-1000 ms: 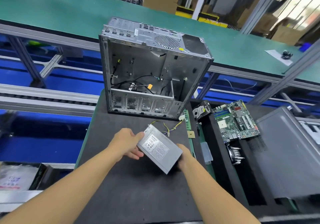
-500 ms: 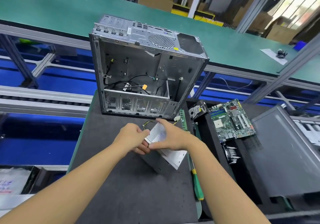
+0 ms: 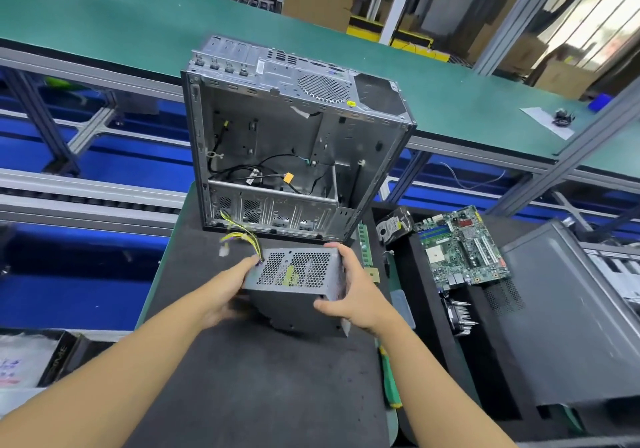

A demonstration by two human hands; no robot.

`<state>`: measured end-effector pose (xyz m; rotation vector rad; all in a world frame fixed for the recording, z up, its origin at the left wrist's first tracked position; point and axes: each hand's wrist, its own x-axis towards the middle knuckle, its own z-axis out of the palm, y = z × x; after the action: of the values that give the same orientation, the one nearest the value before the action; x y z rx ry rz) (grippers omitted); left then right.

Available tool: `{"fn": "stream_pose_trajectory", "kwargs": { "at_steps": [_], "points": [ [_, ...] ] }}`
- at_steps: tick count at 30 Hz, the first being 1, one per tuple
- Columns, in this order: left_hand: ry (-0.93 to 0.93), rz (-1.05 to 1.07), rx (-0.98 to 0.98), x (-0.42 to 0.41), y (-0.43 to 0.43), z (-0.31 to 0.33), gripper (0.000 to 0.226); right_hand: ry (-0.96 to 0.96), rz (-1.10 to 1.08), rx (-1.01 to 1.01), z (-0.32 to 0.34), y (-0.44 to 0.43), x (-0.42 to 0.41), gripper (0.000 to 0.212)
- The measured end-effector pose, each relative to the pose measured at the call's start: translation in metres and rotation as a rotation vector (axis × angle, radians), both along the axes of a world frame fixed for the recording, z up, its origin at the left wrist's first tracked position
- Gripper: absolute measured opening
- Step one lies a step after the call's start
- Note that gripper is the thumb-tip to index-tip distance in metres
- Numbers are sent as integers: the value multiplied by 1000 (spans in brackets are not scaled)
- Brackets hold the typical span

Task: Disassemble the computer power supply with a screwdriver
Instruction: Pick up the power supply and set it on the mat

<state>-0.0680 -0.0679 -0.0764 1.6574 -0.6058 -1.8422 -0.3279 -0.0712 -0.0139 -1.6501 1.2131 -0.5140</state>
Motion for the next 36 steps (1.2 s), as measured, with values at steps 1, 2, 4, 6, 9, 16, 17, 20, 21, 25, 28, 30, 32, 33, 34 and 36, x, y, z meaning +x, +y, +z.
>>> {"fn": "stream_pose_trajectory", "kwargs": {
  "at_steps": [1, 2, 4, 6, 9, 16, 17, 20, 21, 25, 28, 30, 32, 33, 34, 36],
  "points": [
    [82, -13, 3, -1, 2, 0, 45, -19, 2, 12, -5, 1, 1, 92],
    [91, -30, -15, 0, 4, 1, 45, -26, 7, 18, -11, 3, 2, 93],
    [39, -57, -62, 0, 8, 1, 47, -15, 13, 24, -18, 4, 2, 95],
    [23, -64, -94, 1, 10, 3, 48, 14, 24, 24, -18, 2, -1, 94],
    [-49, -81, -120, -2, 12, 5, 49, 33, 45, 46, -16, -1, -7, 90],
    [-175, -162, -170, -15, 15, 15, 45, 130, 80, 158, -15, 1, -30, 94],
    [-211, -185, -188, -19, 14, 16, 46, 141, 66, 162, -17, 3, -34, 95],
    [-231, -227, -221, -27, 14, 20, 46, 127, -9, 166, -23, 11, -47, 97],
    [-214, -234, -224, -28, 14, 19, 44, 112, -29, 177, -25, 13, -51, 99],
    [-177, -243, -210, -26, 16, 18, 42, 161, -24, 210, -22, 15, -52, 109],
    [-150, -252, -204, -24, 18, 18, 41, 277, 37, 130, -14, 12, -45, 113],
    [-138, -252, -205, -24, 19, 19, 41, 411, 101, -11, -10, 8, -39, 115],
    [-137, -239, -196, -25, 20, 20, 40, 625, 153, -231, -8, 4, -28, 116],
    [-137, -229, -192, -26, 21, 21, 39, 718, 186, -334, -6, 3, -18, 118],
    [-137, -219, -187, -26, 22, 21, 37, 788, 226, -407, -7, 2, -5, 122],
    [-127, -221, -185, -25, 23, 22, 32, 861, 292, -457, -12, 1, 24, 129]
  ]
}}
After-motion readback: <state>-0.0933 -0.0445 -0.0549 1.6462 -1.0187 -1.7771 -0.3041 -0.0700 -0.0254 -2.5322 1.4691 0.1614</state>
